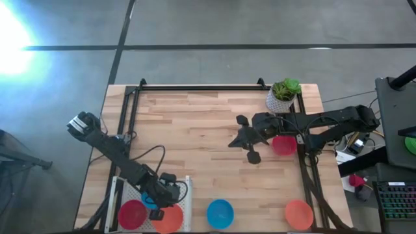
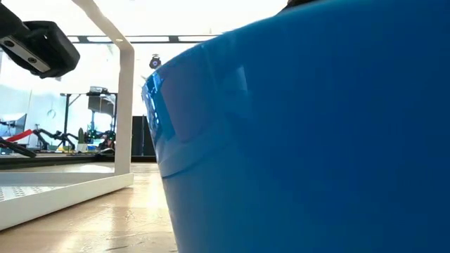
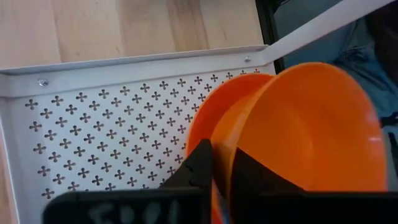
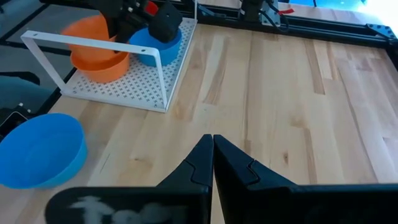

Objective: Pick & Place Mini bowls
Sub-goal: Stack the top orange bowl on top of the orange bowl on the shelf

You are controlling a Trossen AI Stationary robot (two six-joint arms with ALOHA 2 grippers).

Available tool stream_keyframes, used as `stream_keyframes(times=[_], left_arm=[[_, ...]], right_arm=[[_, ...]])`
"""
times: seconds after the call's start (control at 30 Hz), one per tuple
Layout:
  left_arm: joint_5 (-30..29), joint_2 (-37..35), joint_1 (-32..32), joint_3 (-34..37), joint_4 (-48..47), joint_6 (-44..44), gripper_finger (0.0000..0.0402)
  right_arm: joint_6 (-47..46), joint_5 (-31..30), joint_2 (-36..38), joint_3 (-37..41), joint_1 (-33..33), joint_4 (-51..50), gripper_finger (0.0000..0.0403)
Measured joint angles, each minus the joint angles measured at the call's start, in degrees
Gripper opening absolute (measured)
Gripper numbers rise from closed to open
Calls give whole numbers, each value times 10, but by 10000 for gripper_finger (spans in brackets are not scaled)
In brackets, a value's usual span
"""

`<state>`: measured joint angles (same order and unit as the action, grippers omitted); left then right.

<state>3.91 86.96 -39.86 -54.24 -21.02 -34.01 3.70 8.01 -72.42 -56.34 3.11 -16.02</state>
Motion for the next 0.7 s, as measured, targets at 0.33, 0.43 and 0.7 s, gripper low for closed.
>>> stream_keyframes(times=[0.33, 0.43, 0.7], left_arm=[[0, -1, 0, 0, 0, 14, 63], [5, -2, 1, 0, 0, 11, 64], [16, -3, 1, -18, 0, 31, 64]], right_arm=[[-1, 0, 0, 0, 0, 1, 8], [-1, 0, 0, 0, 0, 4, 8], [-1, 0, 0, 0, 0, 4, 8]])
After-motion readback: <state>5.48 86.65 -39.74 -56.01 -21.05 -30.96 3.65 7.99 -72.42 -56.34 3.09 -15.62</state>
